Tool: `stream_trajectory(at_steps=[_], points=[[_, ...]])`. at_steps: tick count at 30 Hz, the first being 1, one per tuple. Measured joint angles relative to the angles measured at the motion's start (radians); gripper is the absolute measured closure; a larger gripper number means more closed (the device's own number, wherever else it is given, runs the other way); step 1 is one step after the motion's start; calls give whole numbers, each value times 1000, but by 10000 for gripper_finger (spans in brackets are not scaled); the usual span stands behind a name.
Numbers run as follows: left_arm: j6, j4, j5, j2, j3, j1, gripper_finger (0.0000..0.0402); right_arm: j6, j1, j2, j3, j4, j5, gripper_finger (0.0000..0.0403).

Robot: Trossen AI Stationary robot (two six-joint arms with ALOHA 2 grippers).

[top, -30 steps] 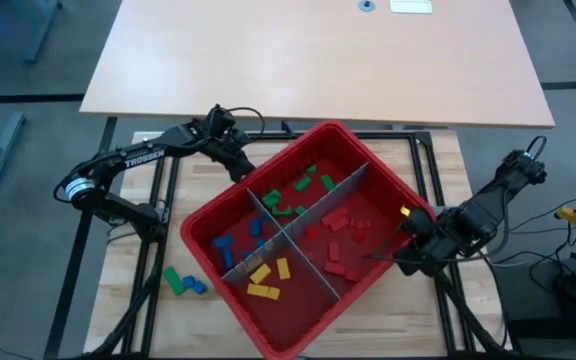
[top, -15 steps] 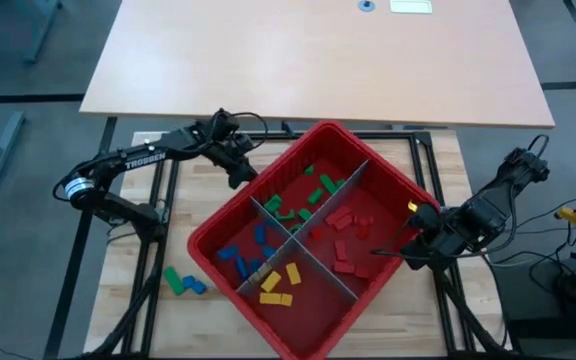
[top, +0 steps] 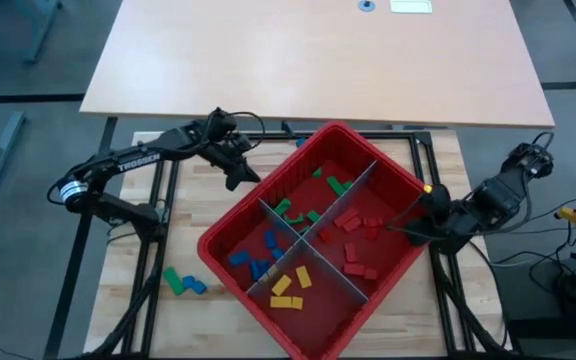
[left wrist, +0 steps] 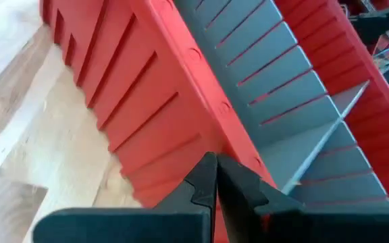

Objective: Sort blocks

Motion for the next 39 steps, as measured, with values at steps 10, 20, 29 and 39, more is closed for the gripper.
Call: stream_trajectory(at_steps=[10, 20, 29, 39], points=[[128, -380, -152, -106, -1, 59, 401, -208, 2, -67, 104, 79, 293, 403], [160, -664, -100, -258, -3, 39, 401, -486, 8, -117, 118, 322, 512, 403], [86, -691, 0, -296, -5, -96, 401, -507, 8, -145, 118, 321, 574, 403], [-33, -464, 45, -212, -7, -276, 401, -511, 8, -165, 118, 323, 597, 403]])
